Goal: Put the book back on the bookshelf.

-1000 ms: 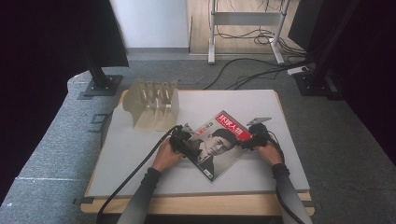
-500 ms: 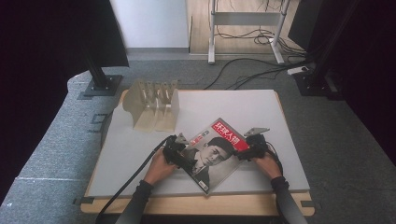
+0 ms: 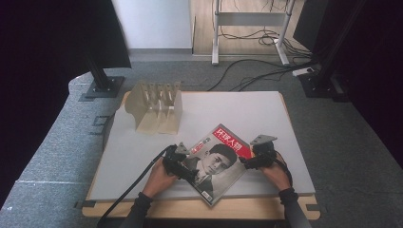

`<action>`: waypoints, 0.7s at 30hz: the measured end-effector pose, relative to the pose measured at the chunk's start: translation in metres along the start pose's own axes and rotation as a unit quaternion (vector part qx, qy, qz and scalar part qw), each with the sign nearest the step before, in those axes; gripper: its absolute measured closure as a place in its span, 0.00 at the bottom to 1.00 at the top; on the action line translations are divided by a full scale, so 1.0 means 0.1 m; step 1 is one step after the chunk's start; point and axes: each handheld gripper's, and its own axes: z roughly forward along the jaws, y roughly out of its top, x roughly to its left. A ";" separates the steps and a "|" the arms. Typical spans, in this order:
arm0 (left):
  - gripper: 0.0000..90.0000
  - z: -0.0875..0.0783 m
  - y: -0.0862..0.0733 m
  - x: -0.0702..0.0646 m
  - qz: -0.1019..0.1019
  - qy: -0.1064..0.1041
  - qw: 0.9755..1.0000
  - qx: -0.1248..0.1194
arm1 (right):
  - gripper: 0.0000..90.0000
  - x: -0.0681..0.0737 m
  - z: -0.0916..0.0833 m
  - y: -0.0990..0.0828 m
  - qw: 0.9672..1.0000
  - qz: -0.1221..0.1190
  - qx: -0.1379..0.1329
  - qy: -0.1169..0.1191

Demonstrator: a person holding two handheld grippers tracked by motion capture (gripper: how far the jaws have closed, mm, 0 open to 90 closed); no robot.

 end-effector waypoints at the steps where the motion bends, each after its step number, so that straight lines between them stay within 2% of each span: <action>1: 0.00 0.00 -0.01 -0.01 0.000 0.000 1.000 -0.001 | 0.05 0.00 -0.05 -0.02 1.000 0.000 -0.003 -0.003; 3: 0.00 -0.02 -0.03 -0.06 0.000 0.001 1.000 -0.002 | 0.04 0.01 -0.18 -0.13 1.000 0.003 -0.003 -0.004; 5: 0.00 -0.03 -0.05 -0.10 0.002 0.000 1.000 -0.002 | 0.04 0.04 -0.22 -0.19 1.000 0.003 0.000 -0.002; 10: 0.00 -0.07 -0.09 -0.16 0.014 -0.010 1.000 0.006 | 0.04 0.11 -0.21 -0.32 1.000 0.002 0.017 0.007; 13: 0.00 -0.13 -0.11 -0.12 0.018 -0.023 0.999 0.015 | 0.03 0.13 -0.18 -0.34 1.000 0.002 0.021 0.008; 17: 0.00 -0.23 -0.15 0.02 0.018 0.018 1.000 0.009 | 0.00 0.11 -0.16 -0.35 1.000 0.007 0.019 0.006; 18: 0.00 -0.25 -0.16 0.07 0.015 0.031 0.999 0.010 | 0.00 0.11 -0.16 -0.35 1.000 0.008 0.018 0.005; 19: 0.00 -0.30 -0.20 0.17 0.004 0.050 0.999 0.004 | 0.00 0.11 -0.16 -0.36 1.000 0.012 0.017 0.004; 21: 0.00 -0.33 -0.21 0.22 -0.003 0.052 0.999 -0.001 | 0.00 0.11 -0.16 -0.36 1.000 0.015 0.017 0.006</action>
